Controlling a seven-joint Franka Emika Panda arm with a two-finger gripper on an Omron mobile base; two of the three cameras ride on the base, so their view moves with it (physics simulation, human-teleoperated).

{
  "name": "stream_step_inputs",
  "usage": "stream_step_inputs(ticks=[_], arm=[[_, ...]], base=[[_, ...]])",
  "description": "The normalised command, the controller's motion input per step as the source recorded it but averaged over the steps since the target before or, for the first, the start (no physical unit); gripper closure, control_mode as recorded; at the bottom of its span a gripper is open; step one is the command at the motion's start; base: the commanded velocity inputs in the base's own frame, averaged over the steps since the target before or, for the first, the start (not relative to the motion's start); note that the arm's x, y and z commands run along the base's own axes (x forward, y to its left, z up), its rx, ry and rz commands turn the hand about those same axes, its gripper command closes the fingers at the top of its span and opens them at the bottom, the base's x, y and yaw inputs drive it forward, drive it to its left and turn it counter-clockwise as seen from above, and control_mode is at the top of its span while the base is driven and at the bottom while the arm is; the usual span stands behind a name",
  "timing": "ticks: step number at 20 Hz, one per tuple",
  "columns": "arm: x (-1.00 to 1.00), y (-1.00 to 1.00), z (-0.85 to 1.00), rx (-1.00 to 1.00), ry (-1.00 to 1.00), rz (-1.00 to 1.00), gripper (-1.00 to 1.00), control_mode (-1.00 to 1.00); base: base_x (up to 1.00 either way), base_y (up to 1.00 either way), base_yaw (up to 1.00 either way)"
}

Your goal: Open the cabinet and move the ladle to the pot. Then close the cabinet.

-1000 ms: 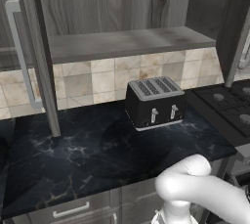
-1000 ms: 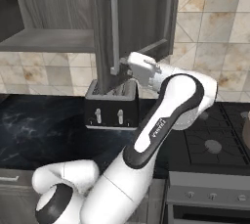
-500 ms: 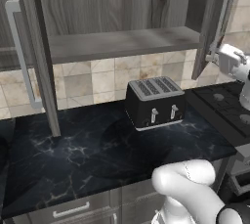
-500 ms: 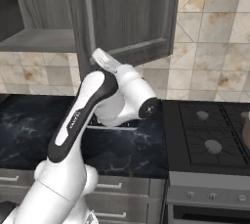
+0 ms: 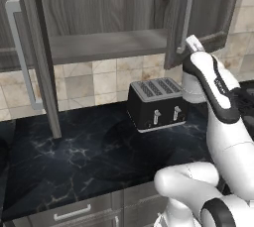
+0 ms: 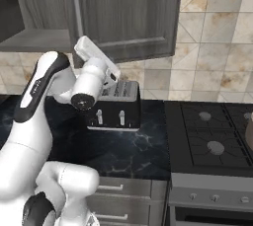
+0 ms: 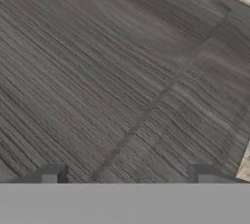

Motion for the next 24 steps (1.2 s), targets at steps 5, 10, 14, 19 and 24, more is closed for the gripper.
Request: stream_step_inputs(ticks=[5,10,14,19,24], arm=[[1.0,0.01,0.45,0.11,0.12,-0.2,-1.0,-1.0],[0.92,-0.22,0.34,0.07,0.24,0.0,-1.0,-1.0],[0.26,-0.11,0.0,0.0,0.1,0.03,-1.0,-1.0],[-0.38,-0.43,0.03,0.01,0.0,0.01,-1.0,-1.0],[-0.67,-0.73,0.23,0.02,0.0,0.03,-1.0,-1.0]], base=[[0.0,0.0,0.0],[0.0,0.0,0.0],[0.0,0.0,0.0],[0.0,0.0,0.0],[0.0,0.0,0.0]])
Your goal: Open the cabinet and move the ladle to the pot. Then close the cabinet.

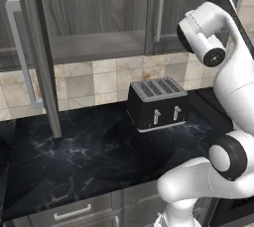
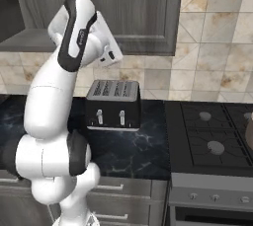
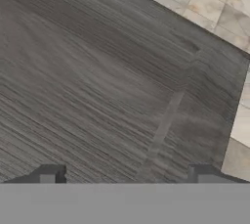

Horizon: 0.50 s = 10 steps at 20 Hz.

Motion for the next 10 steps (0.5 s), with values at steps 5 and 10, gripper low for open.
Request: stream_step_inputs(ticks=[5,10], arm=[[-1.0,-0.23,0.04,0.0,0.0,0.0,-1.0,-1.0],[-1.0,0.0,0.05,0.0,0.0,0.0,-1.0,-1.0]], base=[[0.0,0.0,0.0],[0.0,0.0,0.0]])
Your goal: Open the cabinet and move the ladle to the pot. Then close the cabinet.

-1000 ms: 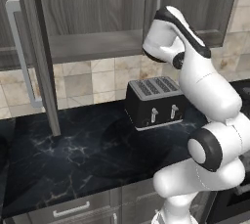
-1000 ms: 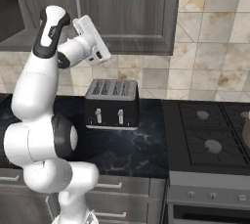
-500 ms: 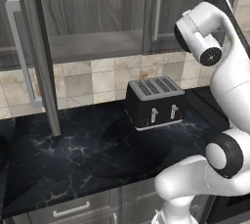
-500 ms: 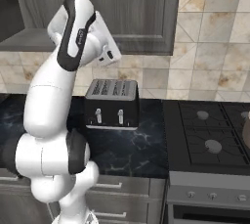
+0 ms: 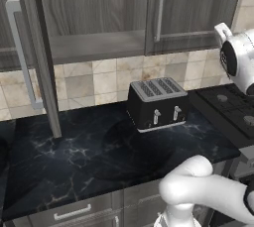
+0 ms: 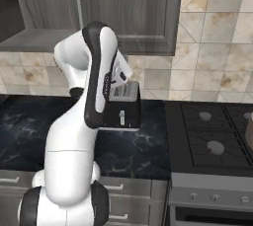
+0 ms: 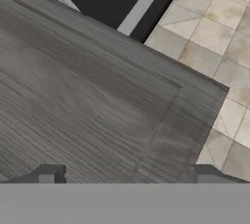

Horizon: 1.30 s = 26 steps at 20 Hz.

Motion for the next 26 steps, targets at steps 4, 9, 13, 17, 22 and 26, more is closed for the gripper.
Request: stream_step_inputs(ticks=[4,9,13,17,22,26], arm=[[-1.0,0.0,0.09,0.13,-0.15,-0.07,-1.0,-1.0],[-1.0,0.07,0.26,0.02,-0.15,-0.02,-1.0,-1.0],[-0.93,0.52,0.01,0.04,-0.12,0.0,-1.0,-1.0],[-0.83,0.6,0.26,0.0,-0.05,0.0,-1.0,-1.0],[-0.68,0.82,0.74,-0.16,-0.2,0.09,-1.0,-1.0],[-0.66,0.64,0.82,-0.07,-0.28,0.06,-1.0,-1.0]], base=[[0.0,0.0,0.0],[0.0,0.0,0.0],[0.0,0.0,0.0],[0.0,0.0,0.0],[0.0,0.0,0.0],[0.0,0.0,0.0]])
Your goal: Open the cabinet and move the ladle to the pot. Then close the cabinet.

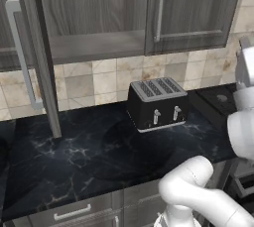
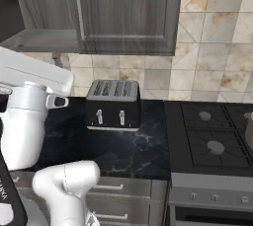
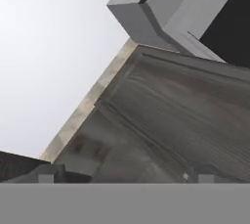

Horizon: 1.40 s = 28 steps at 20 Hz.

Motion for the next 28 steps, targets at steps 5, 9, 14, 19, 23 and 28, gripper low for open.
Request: stream_step_inputs(ticks=[5,9,14,19,23,28], arm=[[-0.78,0.58,0.39,0.0,-0.21,0.03,-1.0,-1.0],[-0.88,0.64,0.03,0.13,-0.09,0.0,-1.0,-1.0],[-0.87,0.55,0.0,0.14,-0.05,0.0,-1.0,-1.0],[-0.67,0.54,0.0,0.18,-0.02,0.0,-1.0,-1.0],[-0.5,0.38,-0.01,0.14,0.06,0.0,-1.0,-1.0],[-0.52,0.3,-0.17,0.21,0.2,0.0,-1.0,-1.0]], base=[[0.0,0.0,0.0],[0.0,0.0,0.0],[0.0,0.0,0.0],[0.0,0.0,0.0],[0.0,0.0,0.0],[0.0,0.0,0.0]])
